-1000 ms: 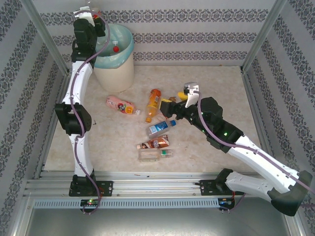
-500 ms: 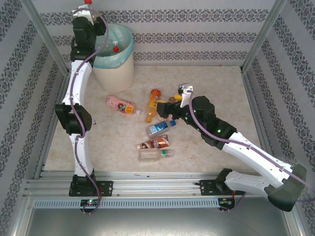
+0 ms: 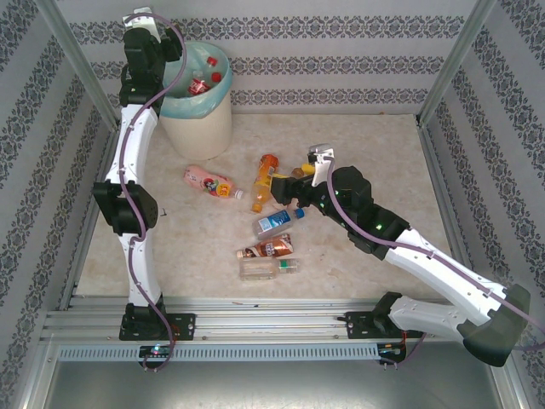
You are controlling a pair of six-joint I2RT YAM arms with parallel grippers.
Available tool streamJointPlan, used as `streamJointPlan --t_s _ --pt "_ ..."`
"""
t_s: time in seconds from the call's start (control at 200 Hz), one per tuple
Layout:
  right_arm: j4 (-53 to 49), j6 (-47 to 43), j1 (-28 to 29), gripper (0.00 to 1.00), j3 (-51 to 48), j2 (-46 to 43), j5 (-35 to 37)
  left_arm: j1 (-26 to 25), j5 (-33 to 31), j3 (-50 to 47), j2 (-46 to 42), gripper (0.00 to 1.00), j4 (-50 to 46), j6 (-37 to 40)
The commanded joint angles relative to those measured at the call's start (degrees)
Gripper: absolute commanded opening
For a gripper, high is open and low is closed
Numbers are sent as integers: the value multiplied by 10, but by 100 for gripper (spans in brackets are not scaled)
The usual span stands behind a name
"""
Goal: Put the plastic bottles in the bin
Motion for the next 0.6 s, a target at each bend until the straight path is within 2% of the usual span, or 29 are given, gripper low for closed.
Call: streamJointPlan --t_s 0.0,0.155,0.305,0.44,0.52,0.595 --pt "4 7 0 96 3 0 0 1 24 20 -2 69 -48 -6" --pt "2 6 0 96 8 11 -5 1 59 24 -3 66 -112 -22" --pt "-28 -3 0 95 36 47 -28 -2 86 25 -40 65 -173 -38" --pt "-37 -6 6 96 54 76 -49 -5 90 18 -104 65 -301 -50" --pt "-32 -11 13 95 58 89 -54 -4 74 -36 -166 66 -390 -56" --pt "-29 -17 20 96 63 104 -58 -2 62 -163 -253 70 -410 -54"
